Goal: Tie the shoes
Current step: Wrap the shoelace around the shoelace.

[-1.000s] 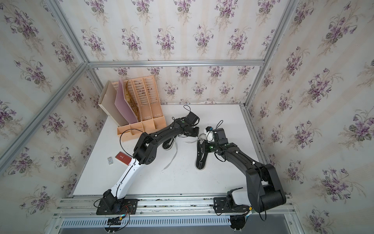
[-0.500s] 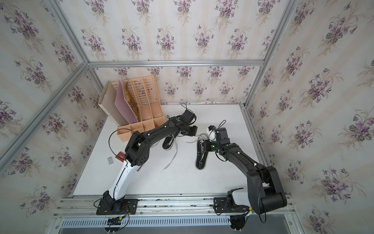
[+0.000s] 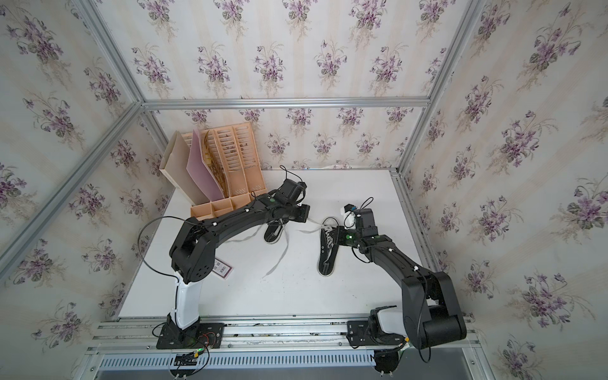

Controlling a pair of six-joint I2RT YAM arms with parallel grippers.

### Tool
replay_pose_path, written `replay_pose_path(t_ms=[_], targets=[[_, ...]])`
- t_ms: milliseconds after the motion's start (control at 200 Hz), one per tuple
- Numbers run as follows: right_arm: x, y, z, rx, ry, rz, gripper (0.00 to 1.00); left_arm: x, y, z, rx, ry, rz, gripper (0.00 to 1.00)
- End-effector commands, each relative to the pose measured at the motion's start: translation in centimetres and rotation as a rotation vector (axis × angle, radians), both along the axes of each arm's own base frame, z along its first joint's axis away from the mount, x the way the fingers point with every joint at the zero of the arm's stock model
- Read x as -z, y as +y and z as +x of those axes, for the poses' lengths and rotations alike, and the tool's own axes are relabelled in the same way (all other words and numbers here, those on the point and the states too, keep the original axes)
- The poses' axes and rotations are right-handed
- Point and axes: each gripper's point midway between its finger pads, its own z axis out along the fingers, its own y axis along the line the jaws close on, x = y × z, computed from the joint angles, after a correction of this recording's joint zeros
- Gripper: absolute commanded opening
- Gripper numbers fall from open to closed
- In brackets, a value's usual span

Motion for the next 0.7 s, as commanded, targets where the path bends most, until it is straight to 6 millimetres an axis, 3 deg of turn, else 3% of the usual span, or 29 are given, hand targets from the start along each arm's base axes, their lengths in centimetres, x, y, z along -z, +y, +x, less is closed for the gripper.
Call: replay_pose_path(t_ms=[0,170,375,694], targets=[[-0.7,0.1,0.3,0.016,-0.008,0.038,0.00,-1.7,0.6,-0.7,0.012,-0.054,-0.032,0.00],[-0.6,0.3,0.5,0.028,0.008,0.058,0.00,-3.1,1.0,-4.0,0.093,-0.065,-0.063,0.00],[-0.6,0.2,0.5,0.038,0.021,0.059,0.00,-4.4,-0.1,-7.7,0.224,-0.087,-0.108,0.00],[-0.1,0.2,0.0,0.041,0.061,0.062,0.00,-6.0,-4.5,-13.8,0.515,-0.126,-0.225,0.00]])
